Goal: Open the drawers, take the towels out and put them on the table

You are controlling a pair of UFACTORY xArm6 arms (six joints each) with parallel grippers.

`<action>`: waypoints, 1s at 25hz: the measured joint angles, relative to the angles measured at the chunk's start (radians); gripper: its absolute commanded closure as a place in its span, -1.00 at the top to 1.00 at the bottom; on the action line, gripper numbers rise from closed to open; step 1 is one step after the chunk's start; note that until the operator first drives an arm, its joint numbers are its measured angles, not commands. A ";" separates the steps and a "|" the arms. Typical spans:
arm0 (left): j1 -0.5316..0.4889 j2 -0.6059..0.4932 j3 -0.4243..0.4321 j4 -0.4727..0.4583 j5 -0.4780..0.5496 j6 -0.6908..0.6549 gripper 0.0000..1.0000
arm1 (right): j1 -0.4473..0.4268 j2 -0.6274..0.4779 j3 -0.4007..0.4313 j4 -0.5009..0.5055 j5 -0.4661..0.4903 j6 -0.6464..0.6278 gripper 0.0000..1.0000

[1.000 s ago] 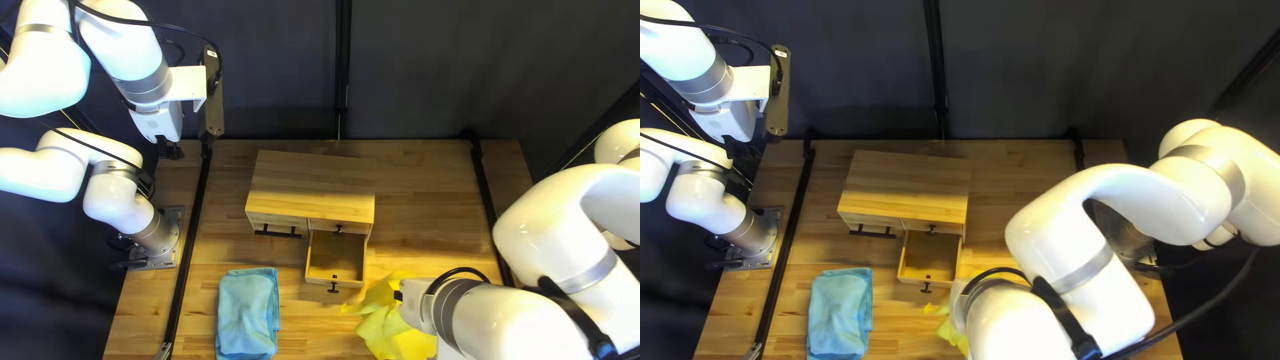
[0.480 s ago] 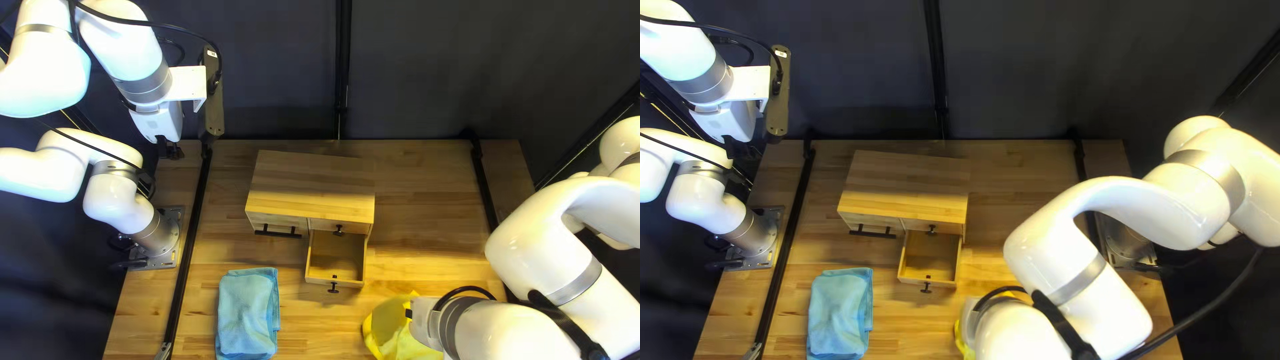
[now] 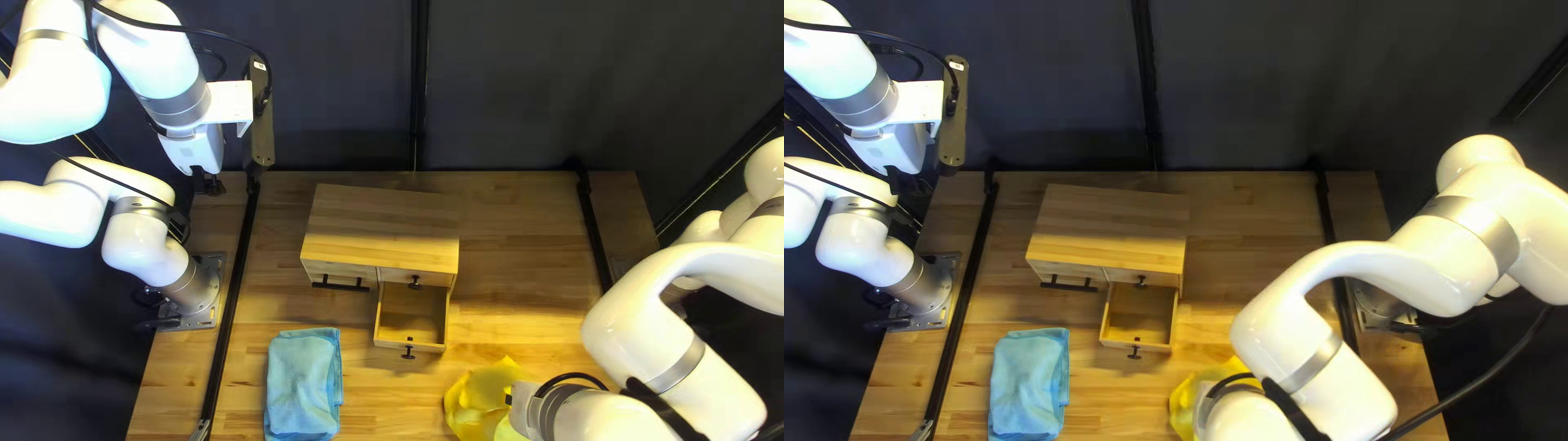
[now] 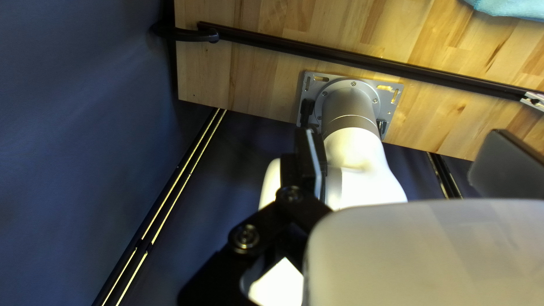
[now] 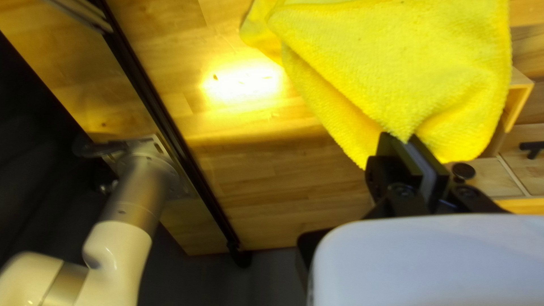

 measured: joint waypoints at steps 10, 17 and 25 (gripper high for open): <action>0.000 0.000 0.000 0.000 0.000 0.000 1.00 | -0.003 -0.045 0.215 0.029 -0.161 0.089 -1.00; 0.000 0.000 0.000 0.000 0.000 0.000 1.00 | -0.027 -0.009 0.275 0.051 -0.236 0.143 -1.00; 0.000 0.000 0.000 0.000 0.000 0.000 1.00 | -0.065 0.066 0.302 0.061 -0.345 0.148 -1.00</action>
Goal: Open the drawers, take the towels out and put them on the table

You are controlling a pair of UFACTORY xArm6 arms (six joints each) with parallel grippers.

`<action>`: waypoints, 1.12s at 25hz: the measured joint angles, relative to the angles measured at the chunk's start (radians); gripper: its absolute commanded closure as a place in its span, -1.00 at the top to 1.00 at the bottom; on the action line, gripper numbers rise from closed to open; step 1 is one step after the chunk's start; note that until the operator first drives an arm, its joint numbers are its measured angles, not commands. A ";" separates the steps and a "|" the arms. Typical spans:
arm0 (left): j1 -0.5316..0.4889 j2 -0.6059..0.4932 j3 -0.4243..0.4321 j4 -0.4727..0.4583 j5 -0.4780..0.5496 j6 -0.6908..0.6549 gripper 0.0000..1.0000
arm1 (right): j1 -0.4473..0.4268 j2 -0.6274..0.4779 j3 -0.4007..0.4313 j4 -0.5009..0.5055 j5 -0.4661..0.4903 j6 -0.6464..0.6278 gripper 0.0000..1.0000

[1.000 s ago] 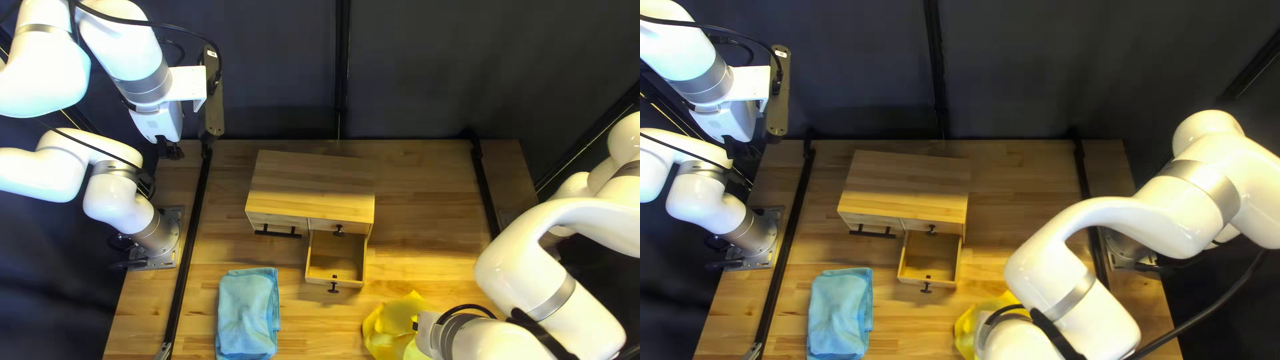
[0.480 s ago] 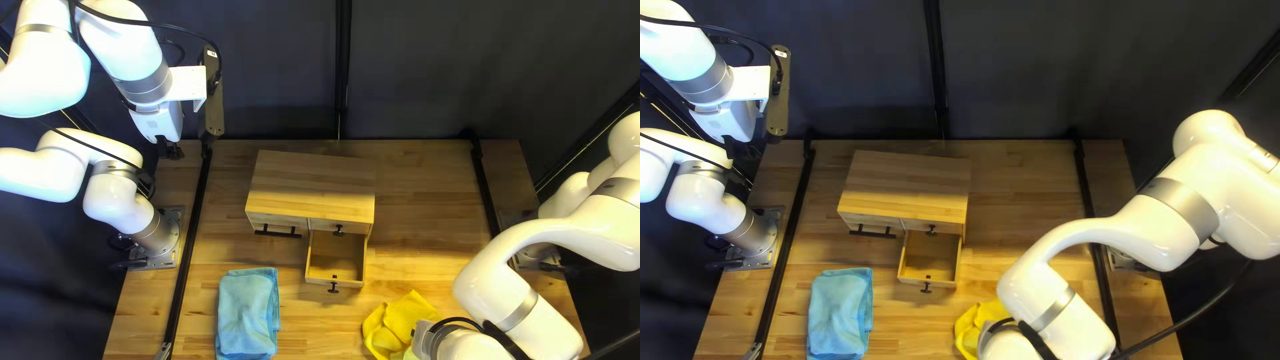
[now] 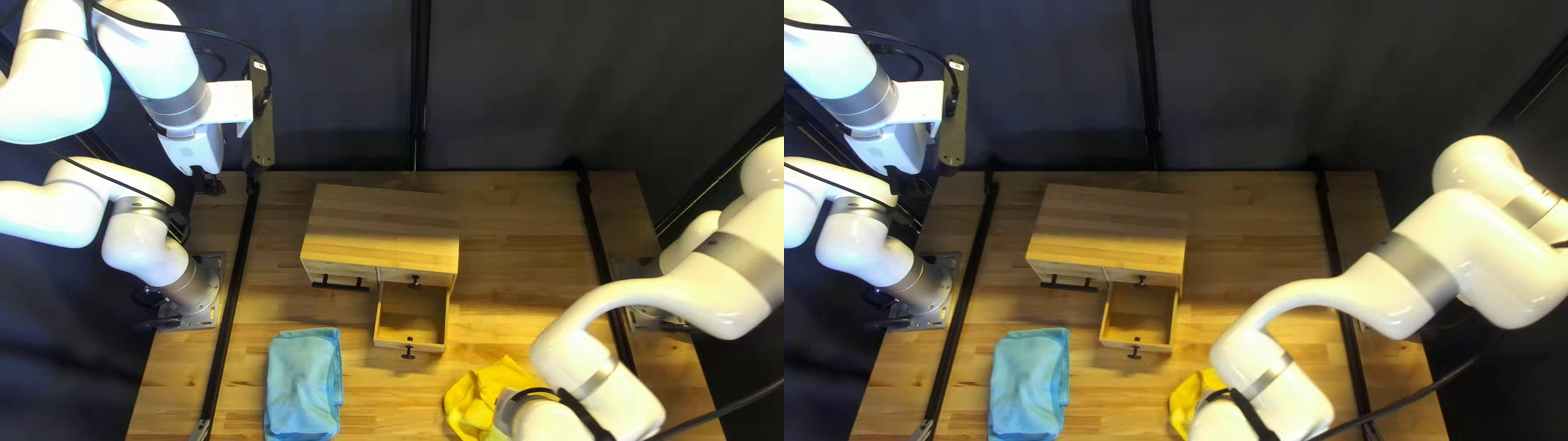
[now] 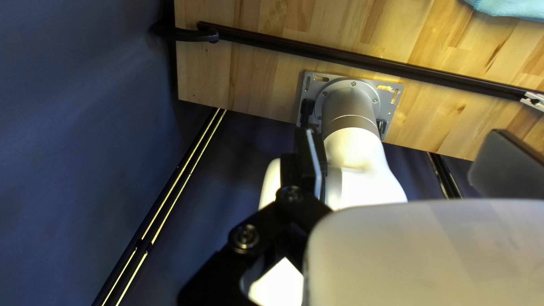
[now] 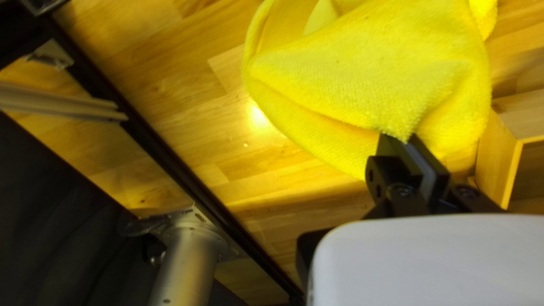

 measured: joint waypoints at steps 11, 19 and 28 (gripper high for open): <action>0.000 0.000 0.000 0.000 0.000 0.000 1.00 | -0.032 0.062 0.066 -0.034 -0.155 0.045 1.00; 0.000 0.000 0.000 0.000 0.000 0.000 1.00 | -0.037 0.080 -0.121 -0.076 0.006 0.041 1.00; 0.000 0.000 0.000 0.000 0.000 0.000 1.00 | -0.079 0.160 -0.290 -0.184 0.054 -0.167 1.00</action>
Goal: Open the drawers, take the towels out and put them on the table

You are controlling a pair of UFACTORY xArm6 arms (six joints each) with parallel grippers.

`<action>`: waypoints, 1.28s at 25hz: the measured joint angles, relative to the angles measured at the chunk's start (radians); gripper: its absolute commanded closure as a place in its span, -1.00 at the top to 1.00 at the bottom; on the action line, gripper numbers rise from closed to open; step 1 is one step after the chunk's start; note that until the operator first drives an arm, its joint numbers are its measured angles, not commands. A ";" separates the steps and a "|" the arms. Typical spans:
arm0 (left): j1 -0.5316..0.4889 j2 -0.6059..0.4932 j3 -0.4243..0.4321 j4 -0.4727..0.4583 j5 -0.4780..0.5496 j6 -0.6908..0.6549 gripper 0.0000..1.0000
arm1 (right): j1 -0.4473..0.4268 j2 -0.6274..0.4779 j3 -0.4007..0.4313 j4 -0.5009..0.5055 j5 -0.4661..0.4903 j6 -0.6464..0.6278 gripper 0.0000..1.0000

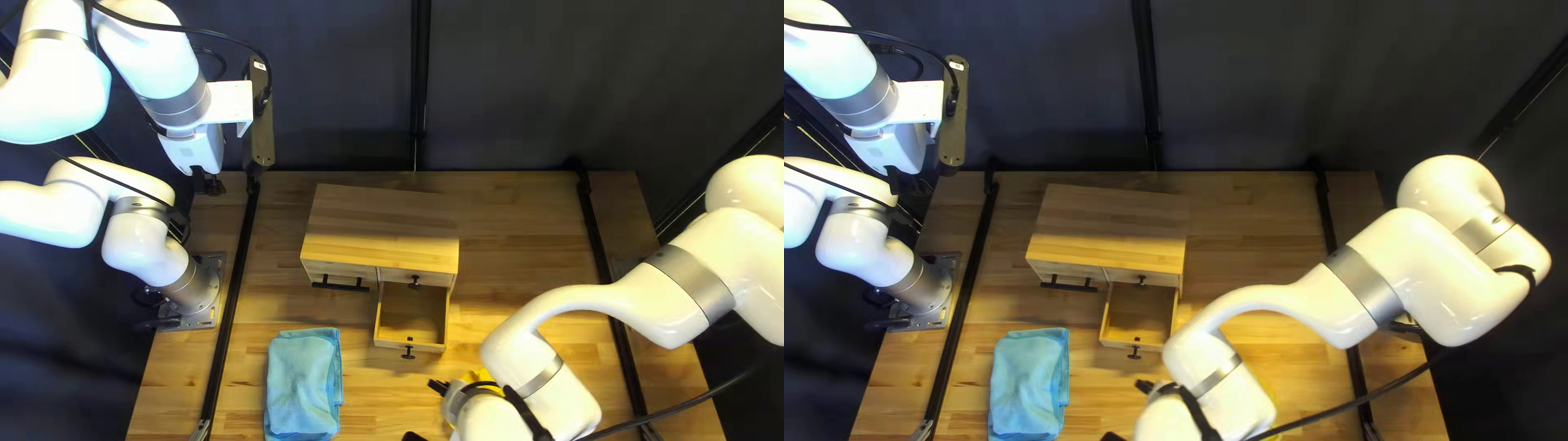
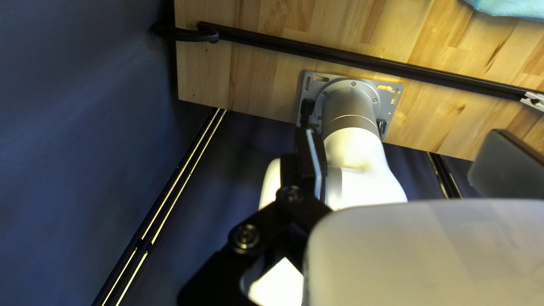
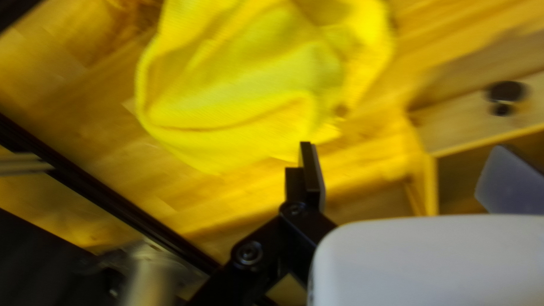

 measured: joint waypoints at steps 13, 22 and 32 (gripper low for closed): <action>0.000 0.000 0.000 0.000 0.000 0.000 1.00 | -0.122 0.083 0.078 -0.049 -0.288 -0.326 1.00; 0.000 0.000 0.000 0.000 0.000 0.000 1.00 | -0.165 0.191 0.011 0.003 -0.282 -0.433 1.00; 0.000 0.000 0.000 0.000 0.000 0.000 1.00 | -0.167 0.203 0.033 -0.042 -0.248 -0.436 1.00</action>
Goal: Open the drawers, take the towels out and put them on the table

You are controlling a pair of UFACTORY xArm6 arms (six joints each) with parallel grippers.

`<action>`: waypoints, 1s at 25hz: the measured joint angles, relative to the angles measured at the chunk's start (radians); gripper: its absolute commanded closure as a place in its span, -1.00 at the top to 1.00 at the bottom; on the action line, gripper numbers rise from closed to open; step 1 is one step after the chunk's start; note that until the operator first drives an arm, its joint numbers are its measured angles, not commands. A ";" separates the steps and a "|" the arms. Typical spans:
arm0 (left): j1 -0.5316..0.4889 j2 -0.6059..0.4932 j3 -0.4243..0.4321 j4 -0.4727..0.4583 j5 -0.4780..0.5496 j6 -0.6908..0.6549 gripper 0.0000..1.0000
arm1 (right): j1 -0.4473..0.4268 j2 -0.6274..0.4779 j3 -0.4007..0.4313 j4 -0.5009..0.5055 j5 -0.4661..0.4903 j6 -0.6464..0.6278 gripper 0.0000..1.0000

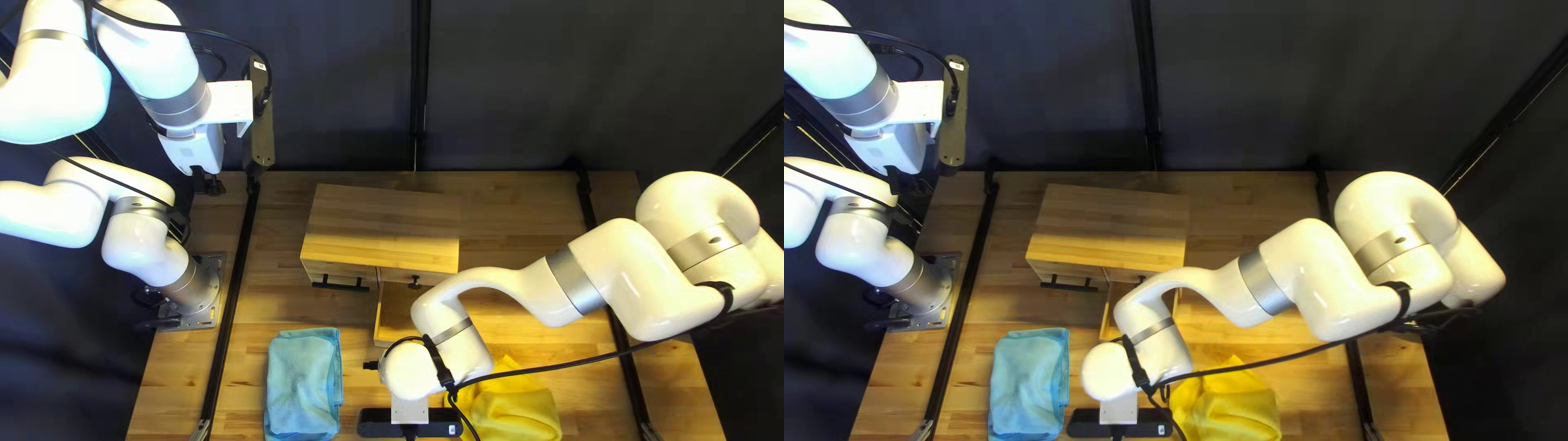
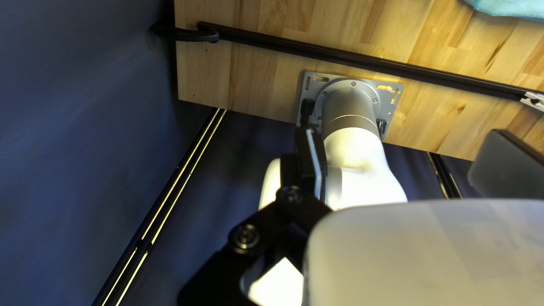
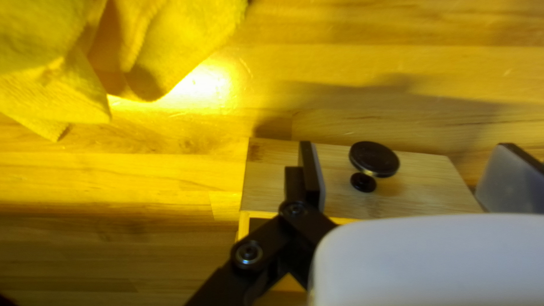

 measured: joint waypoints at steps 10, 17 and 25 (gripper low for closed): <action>0.000 0.000 0.000 0.000 0.000 0.000 1.00 | -0.010 -0.044 0.090 -0.053 -0.020 0.035 1.00; 0.000 0.000 0.000 0.000 0.000 0.000 1.00 | -0.036 -0.045 0.094 -0.087 -0.017 0.039 1.00; 0.000 0.000 0.000 0.000 0.000 0.000 1.00 | -0.061 -0.059 0.130 -0.112 -0.034 0.046 1.00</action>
